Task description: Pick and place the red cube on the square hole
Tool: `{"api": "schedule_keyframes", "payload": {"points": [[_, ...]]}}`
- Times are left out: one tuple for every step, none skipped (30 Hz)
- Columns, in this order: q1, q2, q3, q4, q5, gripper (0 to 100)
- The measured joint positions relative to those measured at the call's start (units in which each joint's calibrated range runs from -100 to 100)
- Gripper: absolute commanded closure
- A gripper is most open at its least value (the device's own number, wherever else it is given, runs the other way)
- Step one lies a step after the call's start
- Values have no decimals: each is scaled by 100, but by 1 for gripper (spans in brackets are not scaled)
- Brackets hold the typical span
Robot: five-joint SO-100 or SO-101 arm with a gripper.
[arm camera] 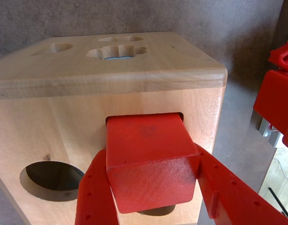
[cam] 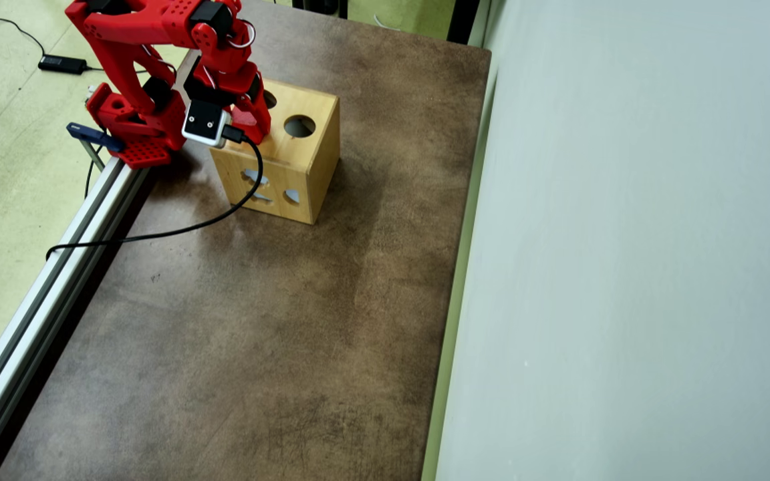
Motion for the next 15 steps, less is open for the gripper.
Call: {"api": "schedule_keyframes", "payload": {"points": [[0, 0, 0, 0, 0, 91], [0, 8, -9, 0, 0, 89], [0, 8, -18, 8, 0, 87], [0, 8, -18, 8, 0, 83], [0, 8, -18, 8, 0, 80], [0, 8, -18, 8, 0, 76], [0, 8, -18, 8, 0, 72], [0, 8, -18, 8, 0, 68], [0, 8, -18, 8, 0, 64], [0, 17, -18, 8, 0, 61], [0, 34, -18, 24, 0, 57], [0, 51, -27, 40, 0, 54], [0, 59, -54, 97, 0, 51], [0, 68, -54, 145, 0, 49], [0, 68, -54, 194, 0, 46]]}}
